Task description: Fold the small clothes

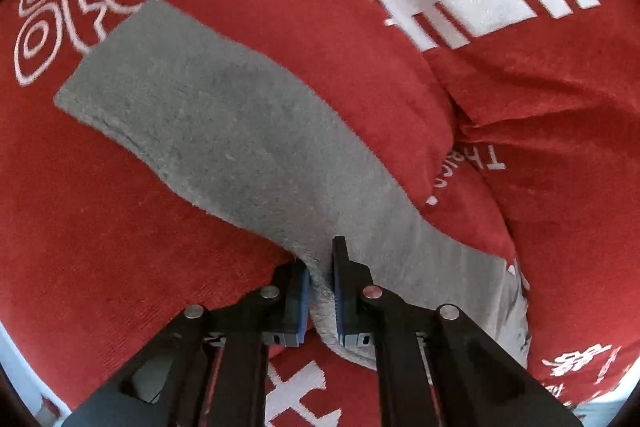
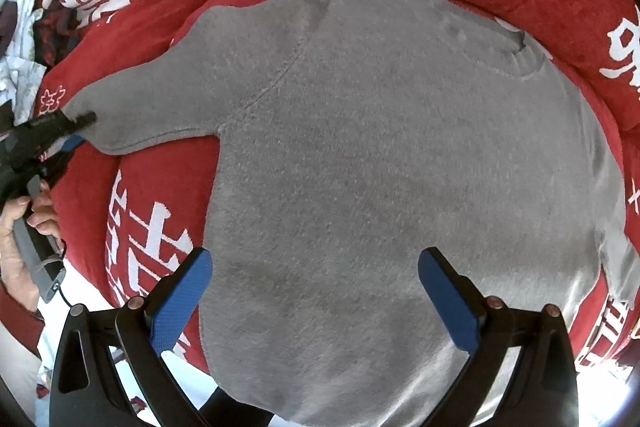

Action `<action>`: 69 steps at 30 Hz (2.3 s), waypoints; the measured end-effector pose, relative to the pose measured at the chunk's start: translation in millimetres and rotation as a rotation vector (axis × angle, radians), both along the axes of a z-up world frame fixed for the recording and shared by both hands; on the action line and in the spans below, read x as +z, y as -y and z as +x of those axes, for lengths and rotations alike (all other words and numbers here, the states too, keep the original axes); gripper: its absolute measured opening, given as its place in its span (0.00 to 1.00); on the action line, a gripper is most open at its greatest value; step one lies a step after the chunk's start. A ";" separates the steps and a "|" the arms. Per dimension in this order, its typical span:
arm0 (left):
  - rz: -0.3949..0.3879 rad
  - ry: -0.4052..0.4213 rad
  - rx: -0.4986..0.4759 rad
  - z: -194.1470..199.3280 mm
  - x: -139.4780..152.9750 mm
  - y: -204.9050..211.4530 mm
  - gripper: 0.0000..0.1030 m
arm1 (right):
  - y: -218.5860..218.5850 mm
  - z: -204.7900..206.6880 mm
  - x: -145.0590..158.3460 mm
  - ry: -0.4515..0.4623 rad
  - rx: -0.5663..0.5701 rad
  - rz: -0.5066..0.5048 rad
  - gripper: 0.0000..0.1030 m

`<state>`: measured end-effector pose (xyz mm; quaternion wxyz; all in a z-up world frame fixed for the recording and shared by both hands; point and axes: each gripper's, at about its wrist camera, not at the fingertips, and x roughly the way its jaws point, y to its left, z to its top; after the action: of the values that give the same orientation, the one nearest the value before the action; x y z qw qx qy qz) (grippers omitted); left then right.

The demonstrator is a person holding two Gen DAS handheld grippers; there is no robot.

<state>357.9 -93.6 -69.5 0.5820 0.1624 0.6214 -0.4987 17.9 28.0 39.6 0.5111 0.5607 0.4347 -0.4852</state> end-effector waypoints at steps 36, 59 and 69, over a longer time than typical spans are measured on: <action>-0.106 0.186 -1.028 -450.0 42.5 -45.6 0.70 | -119.1 -241.9 -20.2 0.022 -0.475 -0.004 1.00; 0.070 0.449 -0.741 -279.8 31.7 13.9 0.83 | 56.2 -43.0 -57.4 -0.584 0.575 -0.321 0.65; 0.062 0.439 -0.777 -291.6 30.5 13.6 0.83 | 24.2 -210.8 5.2 -0.114 -0.239 -0.455 0.11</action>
<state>66.3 -107.2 -39.1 0.4647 0.5032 0.3906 -0.6150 -192.9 3.8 44.8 0.5381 0.4504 0.2731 -0.6580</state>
